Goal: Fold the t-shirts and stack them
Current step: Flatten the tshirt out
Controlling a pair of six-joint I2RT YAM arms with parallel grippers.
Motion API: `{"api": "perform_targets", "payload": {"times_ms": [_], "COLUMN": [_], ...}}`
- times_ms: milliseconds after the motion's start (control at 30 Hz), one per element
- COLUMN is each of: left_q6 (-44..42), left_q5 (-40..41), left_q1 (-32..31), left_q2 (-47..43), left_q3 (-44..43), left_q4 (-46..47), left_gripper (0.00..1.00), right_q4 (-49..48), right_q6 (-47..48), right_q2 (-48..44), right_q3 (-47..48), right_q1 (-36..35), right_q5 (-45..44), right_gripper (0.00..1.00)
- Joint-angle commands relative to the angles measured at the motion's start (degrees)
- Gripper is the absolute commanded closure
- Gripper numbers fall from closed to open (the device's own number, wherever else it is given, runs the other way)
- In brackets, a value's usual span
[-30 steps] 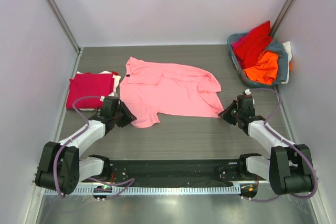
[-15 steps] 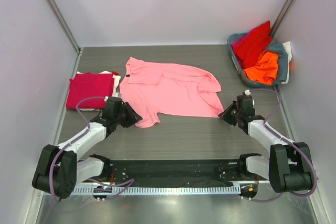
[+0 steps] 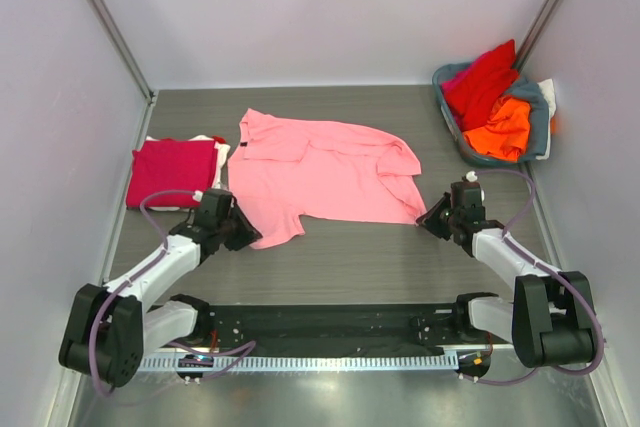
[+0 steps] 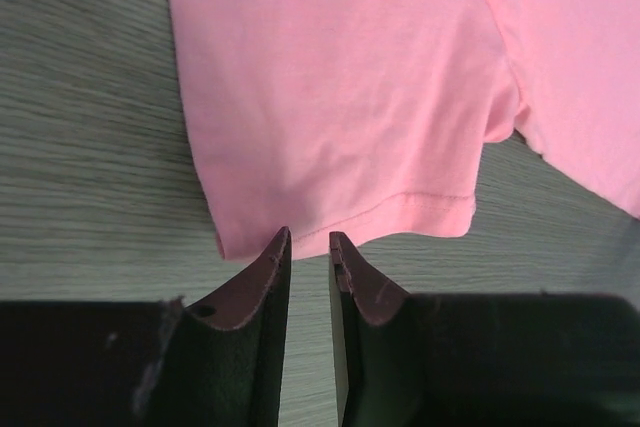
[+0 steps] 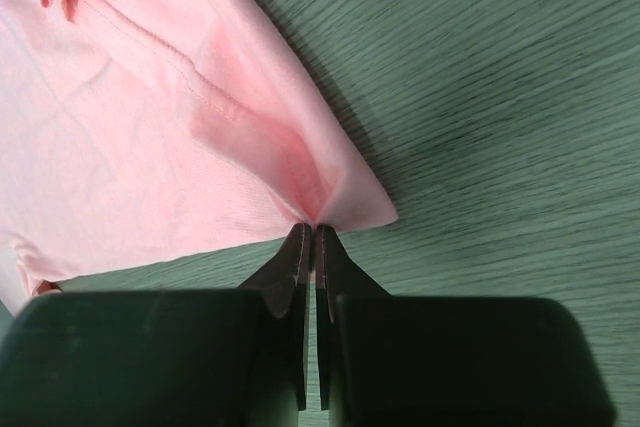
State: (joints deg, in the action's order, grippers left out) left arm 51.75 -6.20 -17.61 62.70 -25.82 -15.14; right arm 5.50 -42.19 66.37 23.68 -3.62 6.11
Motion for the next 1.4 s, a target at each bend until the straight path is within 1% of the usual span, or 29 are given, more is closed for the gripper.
{"api": "perform_targets", "payload": {"times_ms": [0,167,467,567,633,700,800,933,1200,1300,1367], "left_q6": [-1.7,-1.2,-0.9,-0.9,-1.0,-1.4,-2.1,-2.6,-3.0,-2.7,-2.2], "left_q5": [5.6,8.4,6.5,6.8,7.3,8.0,9.4,9.4,9.0,7.9,8.0], "left_q1": [-0.1,-0.1,-0.1,-0.1,-0.1,-0.1,-0.1,-0.1,-0.1,-0.1,-0.1], "left_q2": [-0.4,-2.8,-2.1,-0.8,1.9,4.7,11.6,15.2,16.5,15.6,14.3], "left_q3": [-4.0,-3.6,-2.1,-1.5,-1.9,-2.8,-5.8,-8.8,-10.8,-8.9,-7.4], "left_q4": [-5.9,-8.7,-6.7,-4.2,-2.5,-0.9,0.4,1.0,0.3,-0.4,-1.6], "left_gripper": [0.77,0.77,0.78,0.78,0.78,0.78,0.81,0.82,0.82,0.86,0.87], "right_q4": [0.0,0.3,0.5,0.6,0.5,0.5,0.7,1.6,2.3,2.4,2.4], "right_q6": [0.3,0.5,0.7,0.8,0.6,0.7,0.8,1.4,2.0,1.9,1.9], "right_q2": [-1.2,-1.7,-1.1,-1.2,-1.2,-1.2,-1.0,-1.2,-0.5,-0.3,-0.4], "right_q3": [1.3,1.3,1.9,1.6,1.5,1.6,1.7,1.9,2.2,2.6,2.6], "right_q1": [0.5,0.6,0.6,0.6,0.7,0.6,0.7,0.7,0.9,0.9,0.9], "right_q5": [-0.7,-1.0,-0.7,-0.7,-0.8,-0.7,-0.6,-1.1,-1.8,-1.6,-1.6], "right_gripper": [0.99,0.99,0.99,0.99,0.99,0.99,0.99,0.99,0.99,0.99,0.99]}}
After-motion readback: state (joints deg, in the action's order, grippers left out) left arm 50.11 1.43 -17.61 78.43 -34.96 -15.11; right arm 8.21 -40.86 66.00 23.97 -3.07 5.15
